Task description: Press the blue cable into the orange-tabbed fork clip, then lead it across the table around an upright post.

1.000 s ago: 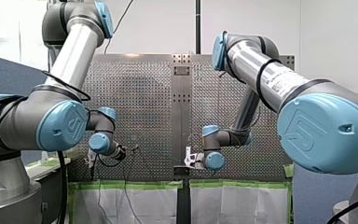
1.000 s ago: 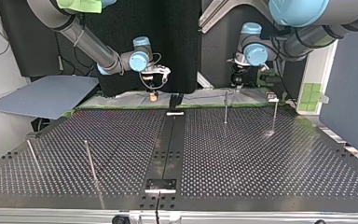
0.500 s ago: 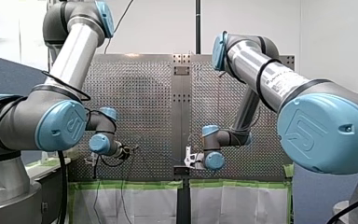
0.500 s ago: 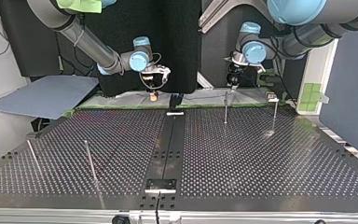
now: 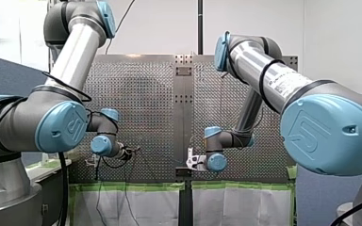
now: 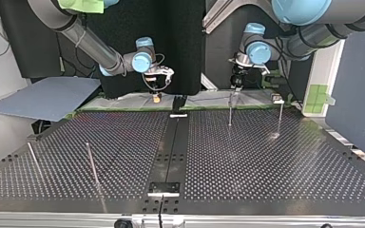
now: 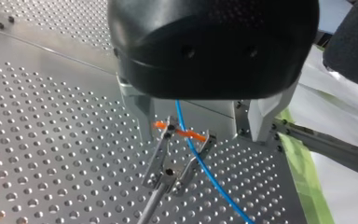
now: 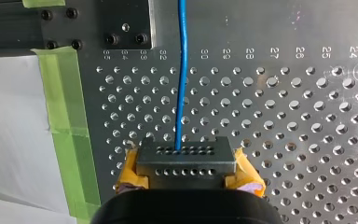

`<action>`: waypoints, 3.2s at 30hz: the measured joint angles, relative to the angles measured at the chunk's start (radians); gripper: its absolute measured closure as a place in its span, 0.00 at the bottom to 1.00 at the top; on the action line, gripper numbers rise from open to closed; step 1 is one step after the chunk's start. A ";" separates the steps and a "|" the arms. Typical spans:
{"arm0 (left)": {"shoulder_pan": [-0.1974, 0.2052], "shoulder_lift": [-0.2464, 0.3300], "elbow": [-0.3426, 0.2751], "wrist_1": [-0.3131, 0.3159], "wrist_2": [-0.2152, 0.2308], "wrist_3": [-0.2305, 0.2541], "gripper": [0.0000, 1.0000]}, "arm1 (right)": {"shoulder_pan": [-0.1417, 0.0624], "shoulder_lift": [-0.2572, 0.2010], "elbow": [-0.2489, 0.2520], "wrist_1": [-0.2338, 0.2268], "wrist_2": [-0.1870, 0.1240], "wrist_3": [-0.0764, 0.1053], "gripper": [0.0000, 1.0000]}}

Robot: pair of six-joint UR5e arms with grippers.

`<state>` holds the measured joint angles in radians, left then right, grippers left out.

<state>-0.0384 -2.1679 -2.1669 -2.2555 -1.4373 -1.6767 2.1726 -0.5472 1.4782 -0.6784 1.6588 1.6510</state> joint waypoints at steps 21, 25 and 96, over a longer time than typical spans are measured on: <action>-0.026 0.000 0.001 0.022 0.036 -0.058 0.00 | 0.002 0.001 0.000 0.016 -0.002 -0.009 1.00; -0.039 0.000 0.001 0.030 0.053 -0.053 0.00 | 0.003 0.002 0.000 0.021 -0.001 -0.012 1.00; -0.295 -0.141 0.299 -0.066 -0.546 0.095 0.00 | -0.001 0.004 0.000 0.017 0.002 -0.012 1.00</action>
<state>-0.3331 -2.3089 -1.8681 -2.3212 -1.9836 -1.5822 2.1718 -0.5432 1.4780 -0.6611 1.6609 1.6385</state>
